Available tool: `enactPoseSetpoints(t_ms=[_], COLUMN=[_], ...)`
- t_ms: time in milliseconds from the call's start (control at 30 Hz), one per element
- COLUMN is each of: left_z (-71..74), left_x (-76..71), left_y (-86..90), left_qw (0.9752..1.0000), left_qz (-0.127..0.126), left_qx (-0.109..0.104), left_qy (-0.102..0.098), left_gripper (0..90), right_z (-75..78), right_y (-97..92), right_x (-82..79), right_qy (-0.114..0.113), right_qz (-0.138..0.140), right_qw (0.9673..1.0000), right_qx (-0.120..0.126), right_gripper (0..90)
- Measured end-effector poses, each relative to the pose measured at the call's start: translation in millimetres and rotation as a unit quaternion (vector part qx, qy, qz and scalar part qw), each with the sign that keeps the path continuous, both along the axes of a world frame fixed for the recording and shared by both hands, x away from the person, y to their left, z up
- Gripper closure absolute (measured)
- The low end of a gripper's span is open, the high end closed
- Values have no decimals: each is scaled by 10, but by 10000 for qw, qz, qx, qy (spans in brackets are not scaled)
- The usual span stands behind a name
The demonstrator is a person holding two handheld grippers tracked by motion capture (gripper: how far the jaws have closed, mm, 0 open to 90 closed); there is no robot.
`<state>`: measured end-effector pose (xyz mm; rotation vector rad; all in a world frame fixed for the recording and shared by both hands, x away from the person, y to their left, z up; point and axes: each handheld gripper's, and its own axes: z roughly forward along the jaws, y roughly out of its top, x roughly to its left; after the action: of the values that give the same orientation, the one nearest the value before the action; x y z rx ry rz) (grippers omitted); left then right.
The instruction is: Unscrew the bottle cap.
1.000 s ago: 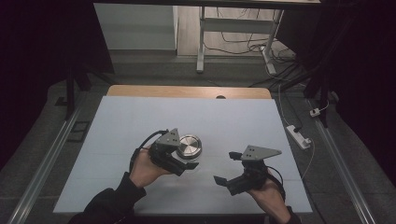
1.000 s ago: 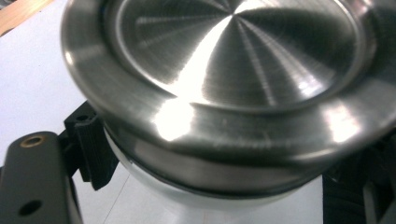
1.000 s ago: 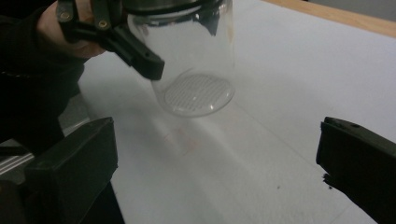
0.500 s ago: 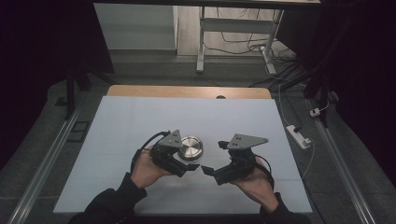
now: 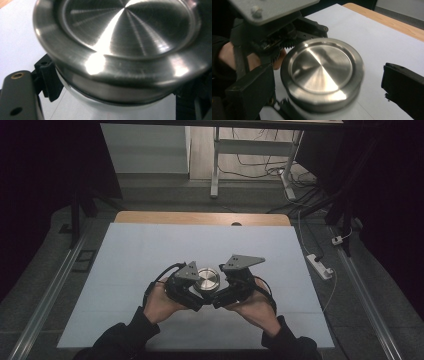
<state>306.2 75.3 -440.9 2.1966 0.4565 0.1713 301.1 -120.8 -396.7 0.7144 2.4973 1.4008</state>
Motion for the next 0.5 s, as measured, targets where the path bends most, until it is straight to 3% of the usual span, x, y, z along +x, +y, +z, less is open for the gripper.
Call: enactPoseSetpoints(t_ms=[100,200,333,500], left_z=[-3,0,4,29], left_x=[-2,-1,2,-7], left_y=[-7,-5,9,44], left_qw=[10000,10000,10000,9986], left_qz=[32,32,-69,-497], left_qx=[6,22,-2,-156], left_qy=[2,14,51,94], left_gripper=[159,159,159,159], right_z=[-16,-21,-12,18], right_y=[85,136,157,100], right_x=[23,27,4,35], right_qy=[18,-40,-177,-124], right_qz=[-63,-29,105,655], right_qw=[9999,9999,9996,9978], right_qx=[-84,-120,-179,-51], right_gripper=[34,178,181,182])
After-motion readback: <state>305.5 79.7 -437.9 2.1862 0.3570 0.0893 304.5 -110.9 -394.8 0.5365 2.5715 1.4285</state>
